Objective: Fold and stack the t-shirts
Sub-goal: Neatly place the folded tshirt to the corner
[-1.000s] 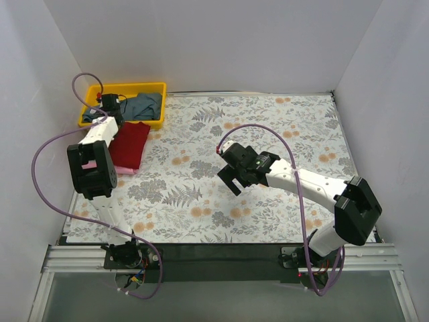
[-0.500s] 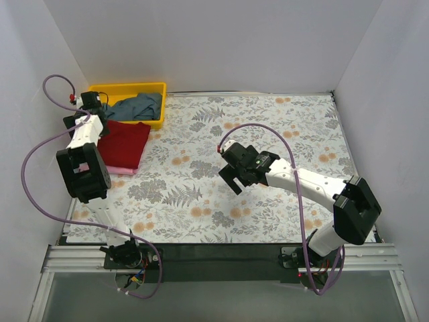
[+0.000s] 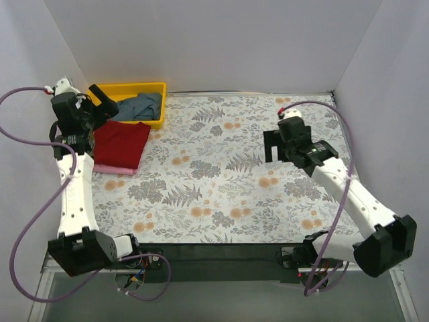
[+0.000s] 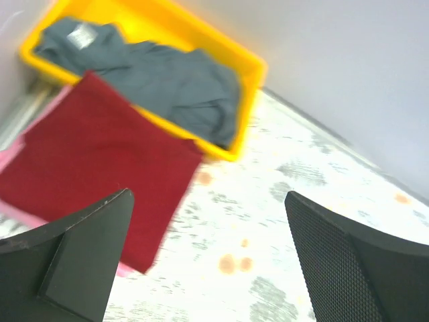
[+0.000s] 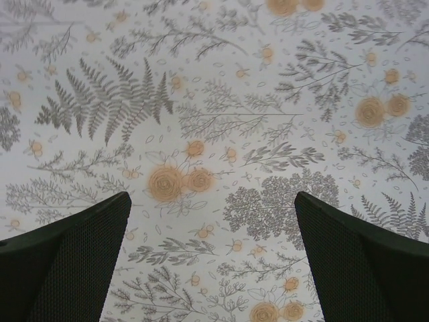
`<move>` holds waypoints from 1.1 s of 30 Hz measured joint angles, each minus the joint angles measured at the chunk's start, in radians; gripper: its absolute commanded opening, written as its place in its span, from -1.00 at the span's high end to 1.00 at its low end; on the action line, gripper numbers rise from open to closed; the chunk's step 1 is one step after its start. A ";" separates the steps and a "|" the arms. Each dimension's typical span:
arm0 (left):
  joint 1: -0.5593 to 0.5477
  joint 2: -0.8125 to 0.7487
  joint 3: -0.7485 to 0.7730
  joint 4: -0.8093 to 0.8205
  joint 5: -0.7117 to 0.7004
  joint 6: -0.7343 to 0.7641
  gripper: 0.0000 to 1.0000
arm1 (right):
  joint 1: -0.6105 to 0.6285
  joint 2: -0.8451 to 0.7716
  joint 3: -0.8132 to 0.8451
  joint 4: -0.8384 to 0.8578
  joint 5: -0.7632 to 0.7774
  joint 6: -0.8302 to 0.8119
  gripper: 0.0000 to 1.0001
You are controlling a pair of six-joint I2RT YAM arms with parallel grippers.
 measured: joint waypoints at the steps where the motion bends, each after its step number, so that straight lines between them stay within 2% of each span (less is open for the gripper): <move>1: -0.009 -0.045 -0.015 0.005 0.024 -0.011 -0.78 | -0.034 -0.034 0.000 0.000 -0.008 0.007 -0.97; 5: -0.105 -0.183 -0.044 -0.011 0.082 -0.023 -0.78 | -0.140 -0.172 0.000 -0.001 -0.014 0.022 -0.97; 12: -0.284 -0.422 -0.065 -0.136 0.090 -0.005 -0.78 | -0.155 -0.428 0.000 0.022 0.033 -0.037 -0.97; 19: -0.315 -0.654 -0.058 -0.233 -0.056 0.021 -0.78 | -0.156 -0.648 -0.042 0.127 0.069 -0.138 -0.97; 24: -0.315 -0.675 -0.074 -0.269 -0.161 0.010 -0.78 | -0.156 -0.724 -0.074 0.172 0.077 -0.175 -0.97; 33: -0.317 -0.610 -0.094 -0.311 -0.190 0.009 -0.79 | -0.156 -0.748 -0.135 0.195 0.078 -0.193 -0.97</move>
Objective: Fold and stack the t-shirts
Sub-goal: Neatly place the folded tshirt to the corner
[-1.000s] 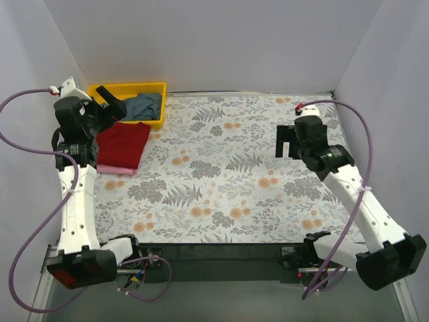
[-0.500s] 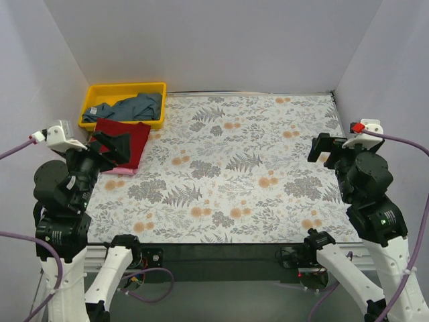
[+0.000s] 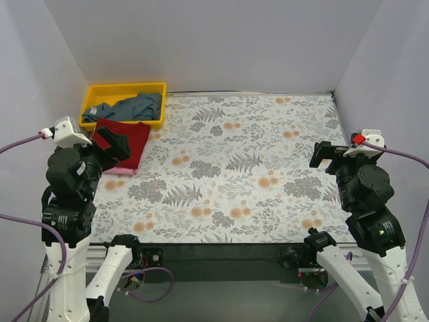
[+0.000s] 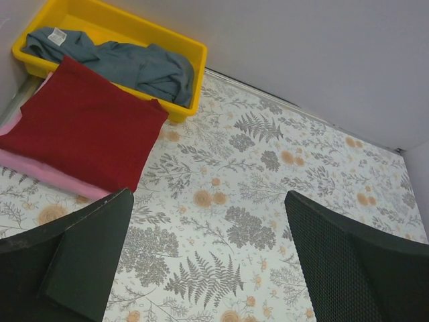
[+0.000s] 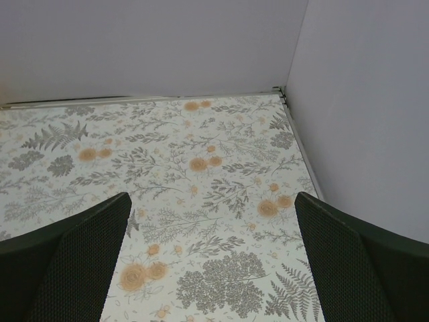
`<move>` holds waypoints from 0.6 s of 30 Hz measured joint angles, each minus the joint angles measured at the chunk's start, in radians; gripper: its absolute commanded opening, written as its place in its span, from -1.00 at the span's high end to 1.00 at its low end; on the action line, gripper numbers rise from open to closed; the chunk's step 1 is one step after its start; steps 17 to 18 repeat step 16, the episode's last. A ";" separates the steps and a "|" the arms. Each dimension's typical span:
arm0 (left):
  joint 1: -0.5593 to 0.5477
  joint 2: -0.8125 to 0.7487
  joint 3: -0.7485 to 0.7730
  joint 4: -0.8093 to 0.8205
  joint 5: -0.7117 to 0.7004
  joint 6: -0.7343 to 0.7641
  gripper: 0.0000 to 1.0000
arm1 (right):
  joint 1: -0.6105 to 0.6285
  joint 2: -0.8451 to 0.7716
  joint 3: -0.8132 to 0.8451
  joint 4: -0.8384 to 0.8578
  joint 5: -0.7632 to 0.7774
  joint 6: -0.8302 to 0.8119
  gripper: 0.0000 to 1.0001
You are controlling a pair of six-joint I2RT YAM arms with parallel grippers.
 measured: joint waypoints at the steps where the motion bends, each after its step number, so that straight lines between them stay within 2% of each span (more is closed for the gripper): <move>1: -0.001 0.012 0.006 -0.002 -0.005 0.000 -0.78 | 0.000 -0.004 -0.010 0.005 0.000 0.000 -0.97; 18: -0.005 0.067 0.039 -0.005 -0.018 0.005 -0.78 | 0.000 -0.010 -0.032 0.040 0.004 -0.039 -0.97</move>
